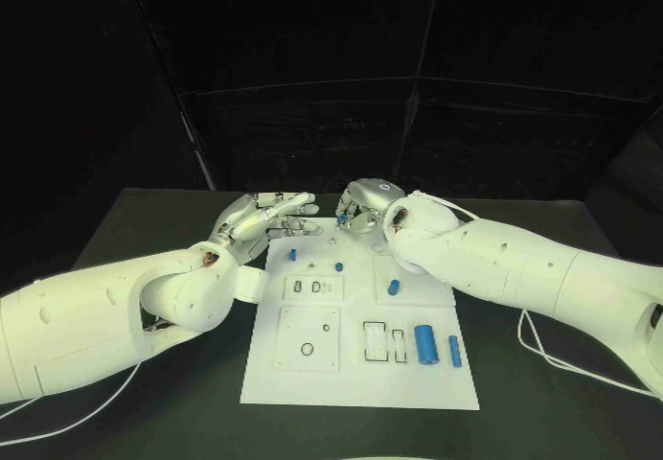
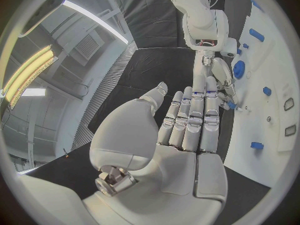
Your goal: Assemble the parts on the task board
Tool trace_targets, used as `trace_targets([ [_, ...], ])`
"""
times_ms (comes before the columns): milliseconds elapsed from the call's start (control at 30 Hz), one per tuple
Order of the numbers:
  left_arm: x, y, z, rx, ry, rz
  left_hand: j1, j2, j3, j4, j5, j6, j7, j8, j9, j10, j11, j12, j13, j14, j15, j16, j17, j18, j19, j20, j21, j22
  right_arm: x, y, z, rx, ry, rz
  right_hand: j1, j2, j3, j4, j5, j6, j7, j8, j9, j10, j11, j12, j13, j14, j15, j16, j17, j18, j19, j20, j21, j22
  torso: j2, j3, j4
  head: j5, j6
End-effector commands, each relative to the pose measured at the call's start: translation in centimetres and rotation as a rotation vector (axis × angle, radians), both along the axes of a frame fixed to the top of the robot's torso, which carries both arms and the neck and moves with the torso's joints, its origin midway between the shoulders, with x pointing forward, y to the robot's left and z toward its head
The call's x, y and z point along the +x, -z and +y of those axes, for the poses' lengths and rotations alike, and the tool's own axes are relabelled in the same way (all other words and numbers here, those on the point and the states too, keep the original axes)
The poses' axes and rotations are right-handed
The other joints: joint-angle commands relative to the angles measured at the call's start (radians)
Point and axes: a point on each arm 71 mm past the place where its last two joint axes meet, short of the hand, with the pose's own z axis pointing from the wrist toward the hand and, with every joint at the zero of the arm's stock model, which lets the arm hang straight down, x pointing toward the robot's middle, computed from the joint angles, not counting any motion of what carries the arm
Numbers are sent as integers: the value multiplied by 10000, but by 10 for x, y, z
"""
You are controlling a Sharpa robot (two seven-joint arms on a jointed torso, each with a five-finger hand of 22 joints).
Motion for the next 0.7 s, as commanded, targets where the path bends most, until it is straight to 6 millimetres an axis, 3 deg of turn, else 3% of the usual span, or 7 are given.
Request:
trace_targets([
  [33, 0, -1, -2, -9, 143, -63, -32, -34, 26, 48, 29, 4, 39, -67, -15, 3, 54, -39, -13, 88, 12, 32, 10, 43, 46, 2, -1, -16, 1, 2, 2, -344, -81, 315, -82, 7, 40, 16, -54, 2, 72, 16, 9, -34, 38, 3, 0, 399, -43, 26, 11, 41, -72, -19, 56, 13, 7, -6, 7, -15, -3],
  [700, 0, -1, -4, -18, 187, -51, -36, -37, 23, 50, 29, 7, 37, -68, -14, 7, 53, -43, -12, 85, 13, 31, 18, 42, 50, 2, -6, -19, 2, 5, 13, -611, -221, 561, -127, -59, 114, 78, -123, -137, 128, -70, -15, -189, 91, -71, -25, 393, -2, 65, 41, 36, -122, 9, 128, 56, 28, -6, 6, 28, -24],
])
